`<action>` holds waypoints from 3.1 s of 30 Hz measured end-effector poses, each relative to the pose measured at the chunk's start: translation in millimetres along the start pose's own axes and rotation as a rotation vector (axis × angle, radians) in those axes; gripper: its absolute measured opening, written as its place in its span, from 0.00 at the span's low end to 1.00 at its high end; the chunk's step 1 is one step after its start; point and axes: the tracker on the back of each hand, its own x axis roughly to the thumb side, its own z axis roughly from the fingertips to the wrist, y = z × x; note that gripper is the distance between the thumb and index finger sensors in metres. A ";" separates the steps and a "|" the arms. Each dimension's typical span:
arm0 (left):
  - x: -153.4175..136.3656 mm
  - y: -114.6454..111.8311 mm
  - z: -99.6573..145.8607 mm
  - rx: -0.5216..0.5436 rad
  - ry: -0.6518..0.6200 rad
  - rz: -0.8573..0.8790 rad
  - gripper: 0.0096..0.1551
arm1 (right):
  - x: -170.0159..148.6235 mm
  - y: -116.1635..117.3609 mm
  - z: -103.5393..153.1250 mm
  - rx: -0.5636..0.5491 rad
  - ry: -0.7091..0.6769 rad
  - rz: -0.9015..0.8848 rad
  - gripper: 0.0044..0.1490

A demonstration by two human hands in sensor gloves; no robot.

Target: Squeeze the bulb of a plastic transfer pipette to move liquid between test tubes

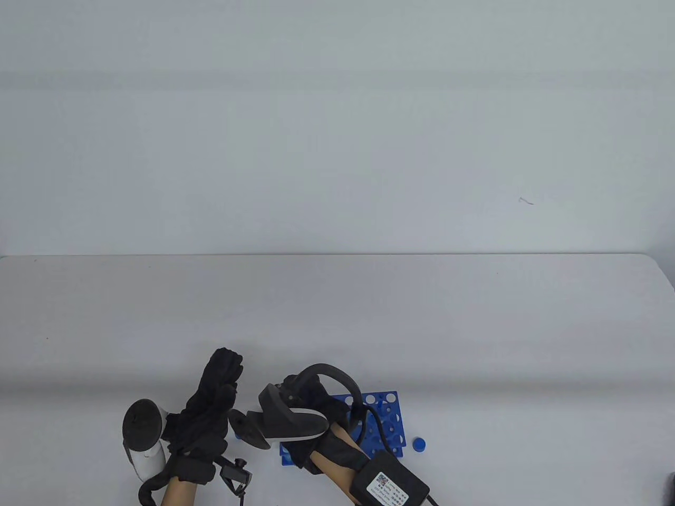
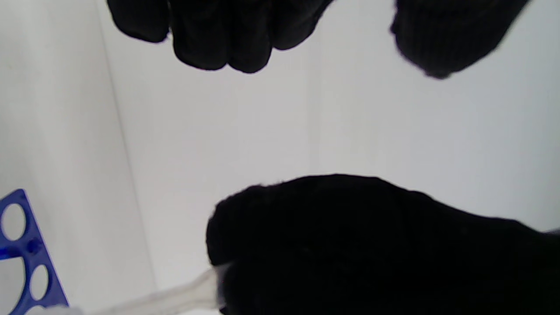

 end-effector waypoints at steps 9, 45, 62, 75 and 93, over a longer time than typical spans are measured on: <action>0.0 0.1 0.3 0.001 -0.001 -0.001 0.57 | -0.9 -0.3 3.1 0.048 0.012 -0.011 0.28; -0.3 0.2 0.9 0.004 0.001 -0.009 0.57 | -92.8 -88.4 58.0 -0.114 0.186 -0.203 0.29; -1.0 -0.9 1.3 0.000 0.007 -0.022 0.57 | -105.6 -46.2 51.5 -0.032 0.247 -0.128 0.29; -1.2 -0.5 1.1 -0.001 0.006 -0.019 0.57 | -91.8 -21.4 36.2 0.025 0.226 -0.094 0.29; -1.2 -0.5 1.1 -0.001 0.006 -0.019 0.57 | -73.8 -13.1 33.3 -0.065 0.166 0.061 0.24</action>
